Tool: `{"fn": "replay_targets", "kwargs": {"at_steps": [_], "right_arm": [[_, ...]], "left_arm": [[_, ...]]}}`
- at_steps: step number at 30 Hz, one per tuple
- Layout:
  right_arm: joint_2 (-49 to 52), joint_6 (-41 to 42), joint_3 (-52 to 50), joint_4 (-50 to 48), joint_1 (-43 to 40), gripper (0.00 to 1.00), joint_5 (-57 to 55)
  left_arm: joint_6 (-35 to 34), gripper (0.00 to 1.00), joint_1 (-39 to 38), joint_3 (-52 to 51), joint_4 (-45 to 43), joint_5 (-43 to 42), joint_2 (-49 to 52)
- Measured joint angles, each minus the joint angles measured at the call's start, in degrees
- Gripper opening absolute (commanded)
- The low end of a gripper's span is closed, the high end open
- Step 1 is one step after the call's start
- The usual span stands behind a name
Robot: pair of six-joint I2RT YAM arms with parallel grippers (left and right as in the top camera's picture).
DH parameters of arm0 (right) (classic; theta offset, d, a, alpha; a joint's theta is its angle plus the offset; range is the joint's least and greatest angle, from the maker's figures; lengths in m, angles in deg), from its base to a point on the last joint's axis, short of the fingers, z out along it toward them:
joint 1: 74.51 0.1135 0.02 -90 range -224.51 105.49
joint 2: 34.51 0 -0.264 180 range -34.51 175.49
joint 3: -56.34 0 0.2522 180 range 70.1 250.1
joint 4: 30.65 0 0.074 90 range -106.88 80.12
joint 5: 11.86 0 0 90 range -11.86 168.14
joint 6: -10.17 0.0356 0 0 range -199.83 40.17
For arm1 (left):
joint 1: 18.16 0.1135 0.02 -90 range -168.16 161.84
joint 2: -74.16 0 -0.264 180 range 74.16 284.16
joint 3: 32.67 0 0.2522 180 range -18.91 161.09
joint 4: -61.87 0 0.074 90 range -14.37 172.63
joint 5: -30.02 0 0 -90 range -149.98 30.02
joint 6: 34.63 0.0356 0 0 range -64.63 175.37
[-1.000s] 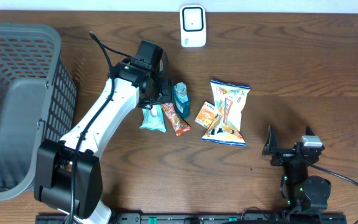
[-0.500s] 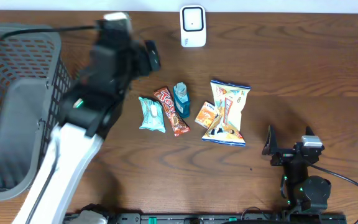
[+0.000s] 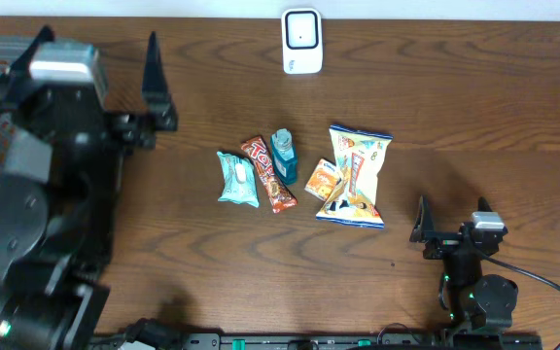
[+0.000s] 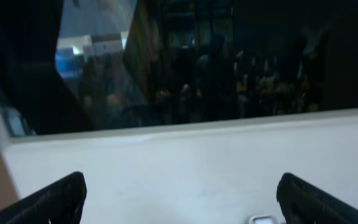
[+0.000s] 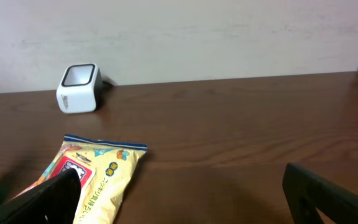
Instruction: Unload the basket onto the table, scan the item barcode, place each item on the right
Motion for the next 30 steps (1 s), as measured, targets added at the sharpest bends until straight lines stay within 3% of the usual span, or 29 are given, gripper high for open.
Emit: {"fn": "replay_targets", "kwargs": {"at_steps": [7, 13, 30], "right_arm": [[0.0, 0.02, 0.0, 0.02, 0.0, 0.99, 0.0], [0.0, 0.0, 0.0, 0.0, 0.0, 0.99, 0.0], [0.0, 0.0, 0.0, 0.02, 0.0, 0.99, 0.0]], "left_arm": [[6.4, 0.98, 0.0, 0.02, 11.54, 3.04, -5.77], [7.15, 0.98, 2.25, 0.0, 12.15, 3.89, -7.52], [-0.2, 0.98, 20.68, -4.33, 15.74, -15.15, -23.85]]}}
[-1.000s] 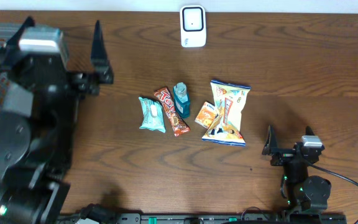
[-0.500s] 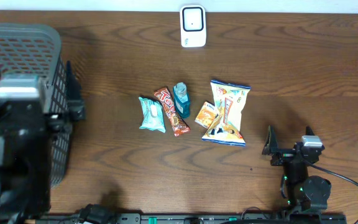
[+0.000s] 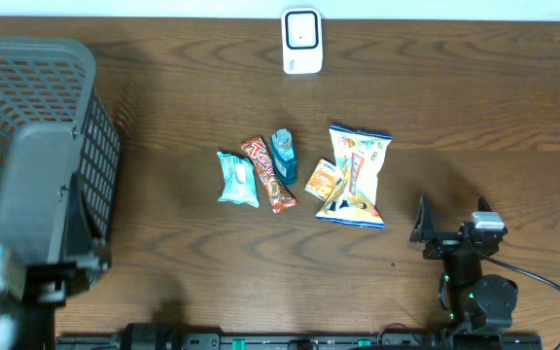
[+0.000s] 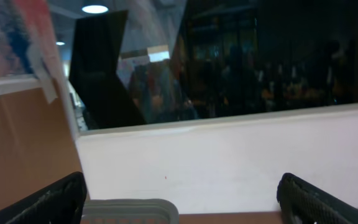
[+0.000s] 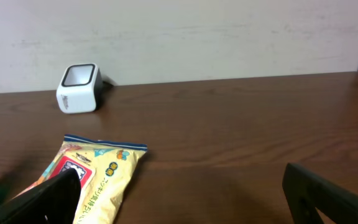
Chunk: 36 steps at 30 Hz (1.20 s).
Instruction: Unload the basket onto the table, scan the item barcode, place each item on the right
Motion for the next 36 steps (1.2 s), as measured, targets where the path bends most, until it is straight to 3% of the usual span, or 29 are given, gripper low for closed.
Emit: {"fn": "replay_targets", "kwargs": {"at_steps": [25, 36], "right_arm": [[0.0, 0.0, 0.0, 0.0, 0.0, 0.99, 0.0], [0.0, 0.0, 0.0, -0.02, 0.0, 0.99, 0.0]], "left_arm": [[-2.51, 0.98, 0.66, -12.41, 0.48, -10.27, -26.86], [-1.36, 0.98, 0.07, -12.39, 0.0, -10.49, -27.87]]}}
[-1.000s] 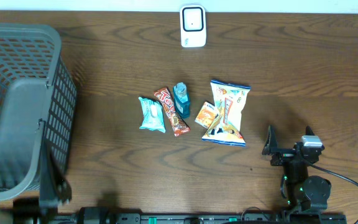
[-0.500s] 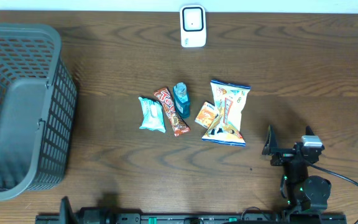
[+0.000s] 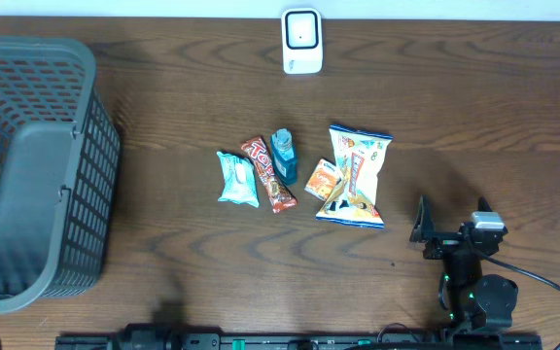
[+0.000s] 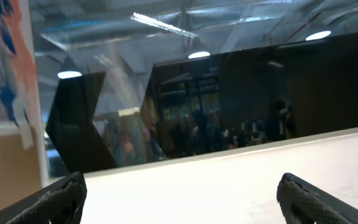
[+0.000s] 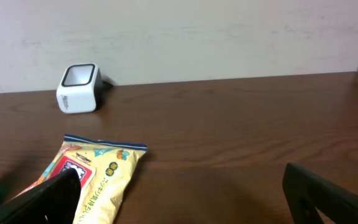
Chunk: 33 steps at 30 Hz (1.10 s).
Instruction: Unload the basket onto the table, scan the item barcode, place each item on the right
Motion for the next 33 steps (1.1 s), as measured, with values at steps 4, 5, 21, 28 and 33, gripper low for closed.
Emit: {"fn": "replay_targets", "kwargs": {"at_steps": [4, 5, 21, 28, 33], "right_arm": [[0.0, 0.0, 0.0, 0.02, 0.0, 0.99, 0.0], [0.0, 0.0, 0.0, 0.02, 0.0, 0.99, 0.0], [0.0, 0.0, 0.0, 0.02, 0.0, 0.99, 0.0], [0.0, 0.02, 0.0, 0.02, 0.0, 0.99, 0.0], [0.0, 0.0, 0.0, 0.02, 0.0, 0.99, 0.0]], "left_arm": [[3.82, 0.98, 0.0, 0.0, -1.31, 0.0, 0.0], [4.63, 0.98, 0.0, -0.09, -1.88, 0.0, 0.0], [5.73, 0.98, 0.02, -6.71, -17.05, 5.09, 0.0], [-9.51, 0.98, 0.04, -15.89, -24.06, 11.78, 0.02], [-18.14, 0.98, 0.04, -24.28, -28.76, 14.03, 0.02]]}}
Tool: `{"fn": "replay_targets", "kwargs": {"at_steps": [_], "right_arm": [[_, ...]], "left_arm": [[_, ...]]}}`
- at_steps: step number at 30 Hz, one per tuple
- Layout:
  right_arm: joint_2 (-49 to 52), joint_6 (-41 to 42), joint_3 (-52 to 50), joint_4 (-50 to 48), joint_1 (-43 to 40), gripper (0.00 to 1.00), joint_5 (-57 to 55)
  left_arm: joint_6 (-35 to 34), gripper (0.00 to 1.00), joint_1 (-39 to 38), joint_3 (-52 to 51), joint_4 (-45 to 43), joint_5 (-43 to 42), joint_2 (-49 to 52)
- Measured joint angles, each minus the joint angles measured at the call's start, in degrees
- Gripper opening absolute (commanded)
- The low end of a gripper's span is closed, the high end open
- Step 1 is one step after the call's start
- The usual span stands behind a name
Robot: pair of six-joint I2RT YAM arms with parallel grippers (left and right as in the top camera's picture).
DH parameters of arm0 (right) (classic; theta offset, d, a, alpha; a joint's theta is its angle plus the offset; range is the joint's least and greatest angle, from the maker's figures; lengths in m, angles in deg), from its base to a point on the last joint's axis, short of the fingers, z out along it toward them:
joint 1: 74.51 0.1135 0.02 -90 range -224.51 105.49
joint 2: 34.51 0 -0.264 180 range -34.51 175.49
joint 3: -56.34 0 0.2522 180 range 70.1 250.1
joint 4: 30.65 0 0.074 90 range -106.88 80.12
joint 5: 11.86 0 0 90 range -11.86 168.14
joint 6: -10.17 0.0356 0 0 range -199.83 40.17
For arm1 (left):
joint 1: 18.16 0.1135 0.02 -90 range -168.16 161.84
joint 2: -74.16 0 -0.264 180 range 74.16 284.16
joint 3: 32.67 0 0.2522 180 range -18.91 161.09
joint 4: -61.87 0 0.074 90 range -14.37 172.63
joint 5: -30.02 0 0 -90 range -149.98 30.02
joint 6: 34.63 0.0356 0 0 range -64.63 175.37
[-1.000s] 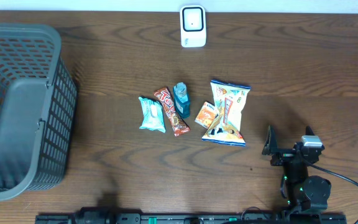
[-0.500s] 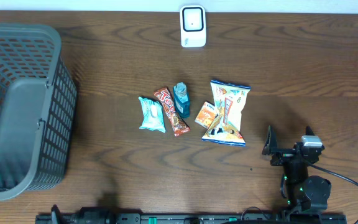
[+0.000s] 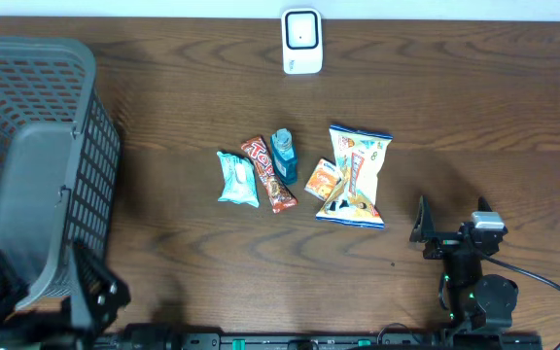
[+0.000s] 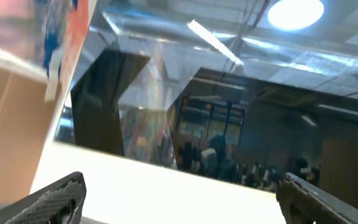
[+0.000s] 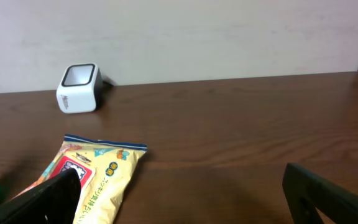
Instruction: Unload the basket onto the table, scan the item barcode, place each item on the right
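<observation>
The white barcode scanner (image 3: 300, 41) stands at the table's far edge, also seen in the right wrist view (image 5: 79, 87). Mid-table lie a teal packet (image 3: 237, 179), a brown-red candy bar (image 3: 267, 174), a teal bottle (image 3: 283, 153), a small orange packet (image 3: 322, 179) and a yellow snack bag (image 3: 358, 175). My right gripper (image 5: 182, 202) rests open near the front right, the bag's corner (image 5: 98, 180) ahead of it. My left gripper (image 4: 182, 205) is open and empty, aimed up at a window and ceiling; its fingers (image 3: 90, 287) show at the front left.
A large grey mesh basket (image 3: 37, 165) fills the left side of the table. A black rail (image 3: 290, 340) runs along the front edge. A white wall (image 5: 179, 37) stands behind the scanner.
My left gripper's fingers now show at the front left by the basket's near end; before, the arm was almost out of the overhead view. Its camera tilts higher. Right arm and items are unchanged.
First my left arm loomed over the basket at the left, fingers open near the far side. Then it had dropped to the front-left corner, baring the basket. Then it was nearly out of view, and now its fingers stand there. The right arm and the items stayed put.
</observation>
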Motion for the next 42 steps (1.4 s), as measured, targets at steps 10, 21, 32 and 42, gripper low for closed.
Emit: {"fn": "replay_targets", "kwargs": {"at_steps": [10, 21, 32, 42], "right_arm": [[0.0, 0.0, 0.0, 0.0, 0.0, 0.99, 0.0], [0.0, 0.02, 0.0, 0.0, 0.0, 0.99, 0.0], [0.0, 0.02, 0.0, -0.02, 0.0, 0.99, 0.0], [-0.02, 0.0, 0.0, -0.07, 0.0, 0.99, 0.0]], "left_arm": [[-3.58, 0.98, 0.0, -18.75, -12.28, 0.87, 0.0], [-3.82, 0.98, 0.0, -34.62, -18.6, 1.03, 0.0], [-3.82, 0.98, 0.0, -39.69, -16.68, 1.27, 0.04], [-3.8, 0.98, 0.0, -39.45, -1.38, 1.03, 0.28]]}}
